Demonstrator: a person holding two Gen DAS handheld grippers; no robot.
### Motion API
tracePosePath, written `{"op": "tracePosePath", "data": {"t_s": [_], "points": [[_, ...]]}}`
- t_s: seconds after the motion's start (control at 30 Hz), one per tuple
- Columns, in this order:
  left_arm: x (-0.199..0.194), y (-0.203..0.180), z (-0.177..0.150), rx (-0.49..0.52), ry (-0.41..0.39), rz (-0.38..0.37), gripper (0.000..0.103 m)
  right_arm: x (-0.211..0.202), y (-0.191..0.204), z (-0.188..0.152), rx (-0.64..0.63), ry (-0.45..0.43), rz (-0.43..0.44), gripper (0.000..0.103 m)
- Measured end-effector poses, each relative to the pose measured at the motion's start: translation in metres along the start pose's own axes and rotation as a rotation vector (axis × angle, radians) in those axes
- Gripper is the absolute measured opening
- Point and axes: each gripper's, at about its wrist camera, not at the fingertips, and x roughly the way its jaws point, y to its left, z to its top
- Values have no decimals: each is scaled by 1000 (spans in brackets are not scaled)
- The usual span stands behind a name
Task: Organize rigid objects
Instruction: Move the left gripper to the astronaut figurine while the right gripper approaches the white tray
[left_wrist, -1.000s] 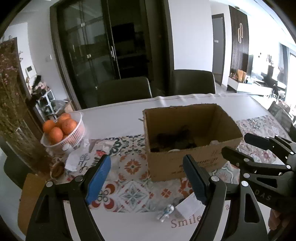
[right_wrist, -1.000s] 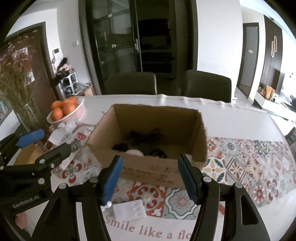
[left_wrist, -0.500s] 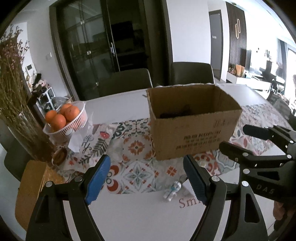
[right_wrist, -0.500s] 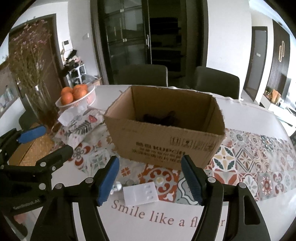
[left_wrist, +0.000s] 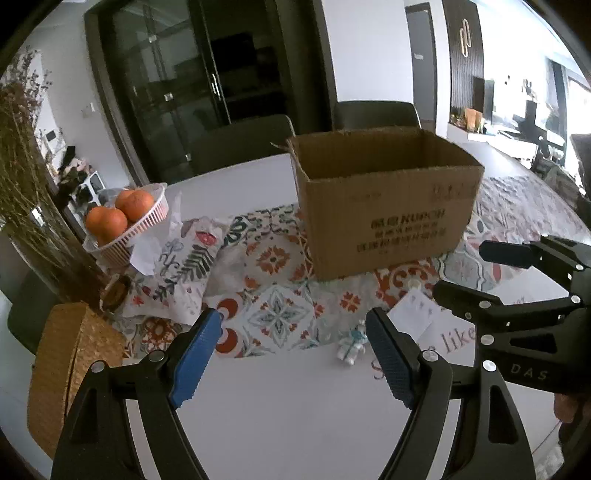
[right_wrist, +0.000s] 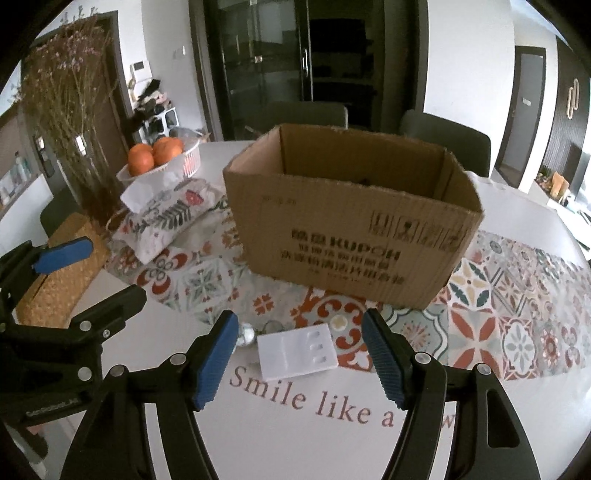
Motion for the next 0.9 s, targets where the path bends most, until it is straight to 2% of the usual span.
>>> {"op": "tracePosePath", "data": {"t_s": [0.33, 0.6, 0.9], "points": [[17, -4, -19, 53, 35, -23, 81, 18, 8, -20, -24, 68, 10, 70], [34, -10, -20, 114, 65, -34, 80, 34, 7, -34, -19, 129, 9, 72], [58, -20, -15, 214, 116, -94, 76, 57, 5, -44, -12, 199, 30, 73]]}}
